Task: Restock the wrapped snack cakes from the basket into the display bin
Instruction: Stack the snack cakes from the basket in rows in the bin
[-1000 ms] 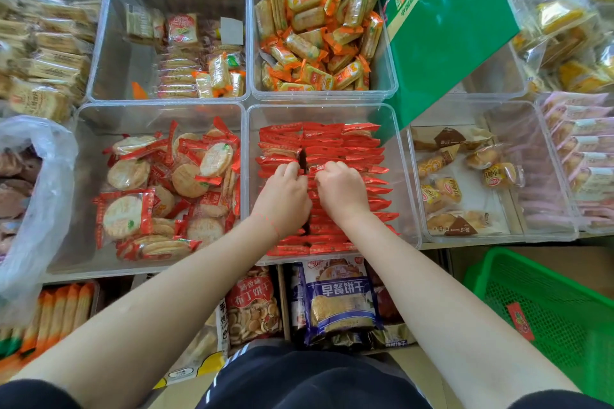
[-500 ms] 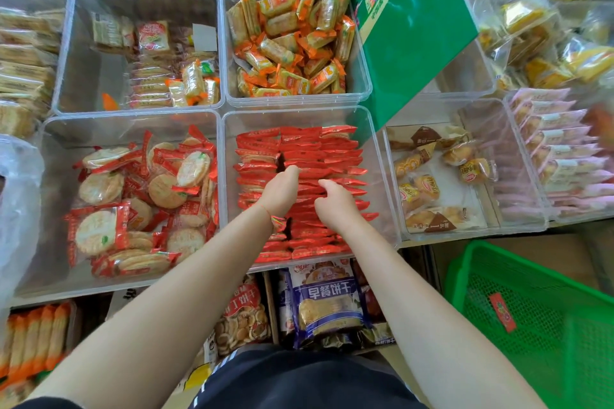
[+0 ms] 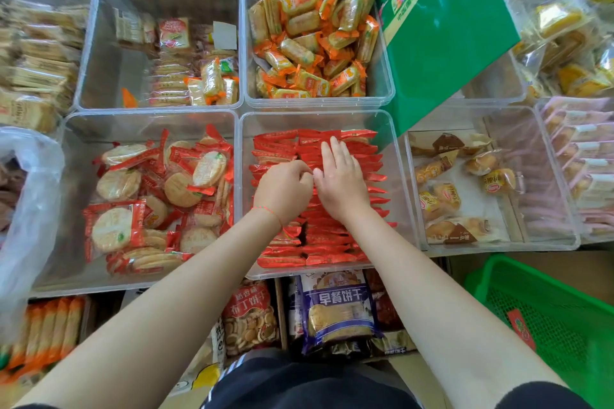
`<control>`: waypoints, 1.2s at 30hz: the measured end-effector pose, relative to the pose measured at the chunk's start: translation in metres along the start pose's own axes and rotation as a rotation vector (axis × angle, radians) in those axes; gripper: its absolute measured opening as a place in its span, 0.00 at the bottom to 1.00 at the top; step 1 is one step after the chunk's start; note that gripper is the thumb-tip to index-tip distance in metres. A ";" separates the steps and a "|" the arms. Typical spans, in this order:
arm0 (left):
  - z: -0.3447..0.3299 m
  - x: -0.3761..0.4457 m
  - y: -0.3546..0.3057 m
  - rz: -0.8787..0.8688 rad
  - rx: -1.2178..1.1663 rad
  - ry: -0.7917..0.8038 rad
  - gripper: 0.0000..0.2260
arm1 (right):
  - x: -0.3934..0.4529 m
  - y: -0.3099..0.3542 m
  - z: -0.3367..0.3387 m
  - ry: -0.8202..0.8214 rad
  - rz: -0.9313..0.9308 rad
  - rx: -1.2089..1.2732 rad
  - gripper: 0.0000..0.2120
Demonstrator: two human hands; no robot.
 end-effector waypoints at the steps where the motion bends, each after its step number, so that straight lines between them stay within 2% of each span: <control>1: 0.008 0.003 0.003 -0.016 0.094 -0.084 0.13 | 0.004 0.001 -0.011 0.029 -0.007 -0.025 0.29; 2: 0.008 0.008 0.008 -0.017 0.212 -0.094 0.15 | 0.006 0.002 -0.020 0.040 -0.022 -0.048 0.30; 4: -0.004 0.021 0.022 0.007 0.444 0.008 0.22 | 0.008 0.012 -0.033 0.034 -0.023 -0.094 0.33; 6: -0.016 0.032 0.037 0.038 0.548 0.117 0.27 | 0.010 0.018 -0.039 0.034 0.014 -0.136 0.33; 10: -0.033 0.042 0.048 -0.003 0.689 0.205 0.28 | 0.013 0.005 -0.037 0.058 0.006 -0.183 0.32; 13: -0.039 0.034 0.053 0.027 0.689 0.219 0.28 | 0.014 0.014 -0.033 0.056 0.014 -0.215 0.32; 15: -0.042 0.026 0.054 0.048 0.685 0.198 0.28 | 0.011 0.016 -0.025 -0.003 0.030 -0.242 0.31; 17: -0.044 0.019 0.055 0.074 0.717 0.194 0.29 | 0.008 0.005 -0.018 -0.045 -0.024 -0.222 0.30; 20: -0.038 0.018 0.048 0.091 0.776 0.185 0.28 | 0.007 -0.002 -0.025 0.002 -0.091 -0.194 0.31; 23: -0.010 0.034 0.027 0.007 0.744 0.016 0.21 | 0.011 -0.002 -0.029 0.043 -0.089 -0.216 0.31; 25: 0.002 0.049 0.022 -0.029 0.678 -0.037 0.17 | 0.011 -0.004 -0.028 0.053 -0.086 -0.226 0.32; 30: 0.002 0.074 0.031 0.009 0.574 0.023 0.15 | 0.010 -0.002 -0.027 0.067 -0.087 -0.215 0.32; 36: 0.001 0.078 0.031 0.023 0.755 0.046 0.15 | 0.013 -0.002 -0.029 0.088 -0.089 -0.194 0.31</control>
Point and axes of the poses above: each hand's wrist, its own x-axis towards the middle knuckle, its own z-axis out of the back of the hand, y = z × x, the point moved 9 cm from there along x, towards the middle knuckle, and after that the axes turned 8 degrees about y, right-handed, at the moved point
